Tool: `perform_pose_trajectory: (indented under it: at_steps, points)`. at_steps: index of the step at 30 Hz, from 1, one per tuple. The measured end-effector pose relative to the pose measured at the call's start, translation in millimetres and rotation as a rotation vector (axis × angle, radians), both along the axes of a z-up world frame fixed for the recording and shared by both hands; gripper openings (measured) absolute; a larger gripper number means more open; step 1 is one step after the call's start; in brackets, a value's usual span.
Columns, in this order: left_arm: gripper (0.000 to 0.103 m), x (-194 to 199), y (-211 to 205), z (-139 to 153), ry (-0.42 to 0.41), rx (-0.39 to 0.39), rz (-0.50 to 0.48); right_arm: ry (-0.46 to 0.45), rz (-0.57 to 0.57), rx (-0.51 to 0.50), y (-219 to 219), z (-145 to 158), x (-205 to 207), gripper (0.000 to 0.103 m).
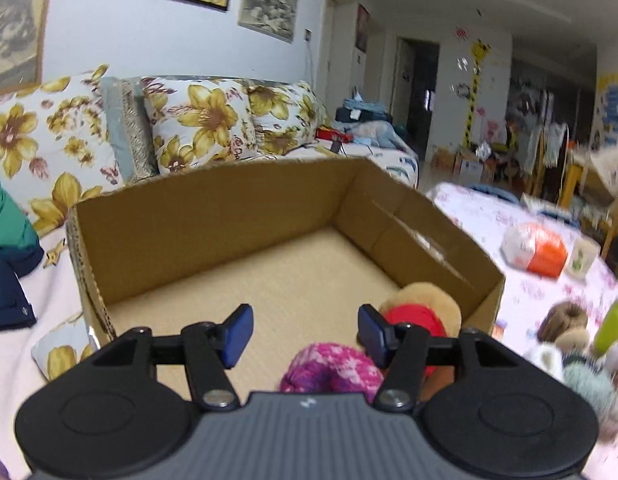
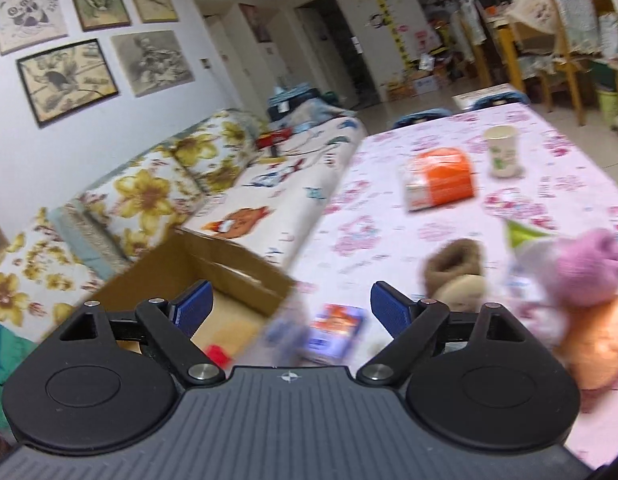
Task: Organize soft objects
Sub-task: 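Drop the pink pouch into the cardboard box with left while right carries the red strawberry plush there, then grasp the blue-and-white tissue pack with the right tool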
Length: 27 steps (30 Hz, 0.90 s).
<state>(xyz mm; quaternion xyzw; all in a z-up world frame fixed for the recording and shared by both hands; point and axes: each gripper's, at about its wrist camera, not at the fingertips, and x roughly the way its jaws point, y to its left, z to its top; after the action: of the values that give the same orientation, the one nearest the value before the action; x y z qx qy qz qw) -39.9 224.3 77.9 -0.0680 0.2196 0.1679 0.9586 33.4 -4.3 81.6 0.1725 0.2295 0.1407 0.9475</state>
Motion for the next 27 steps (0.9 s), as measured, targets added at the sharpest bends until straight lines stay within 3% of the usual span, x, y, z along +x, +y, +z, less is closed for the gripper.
perform_pose_trajectory:
  at_steps: [5,8,19,27]
  points:
    - [0.063,-0.9,1.5,1.1,-0.005,0.0,-0.003,0.009,-0.052,-0.075,-21.8,-22.4,-7.6,0.103]
    - [0.064,-2.6,0.4,2.5,-0.022,-0.001,0.015,0.0,-0.008,-0.142,-17.1,-33.6,-0.6,0.103]
    - [0.066,-11.8,5.0,3.6,-0.002,0.042,0.031,-0.055,0.442,-0.577,35.8,-59.9,78.1,0.103]
    - [0.074,-6.5,-4.9,2.6,-0.027,0.162,0.02,0.063,0.659,-0.679,61.0,-74.9,138.0,0.103]
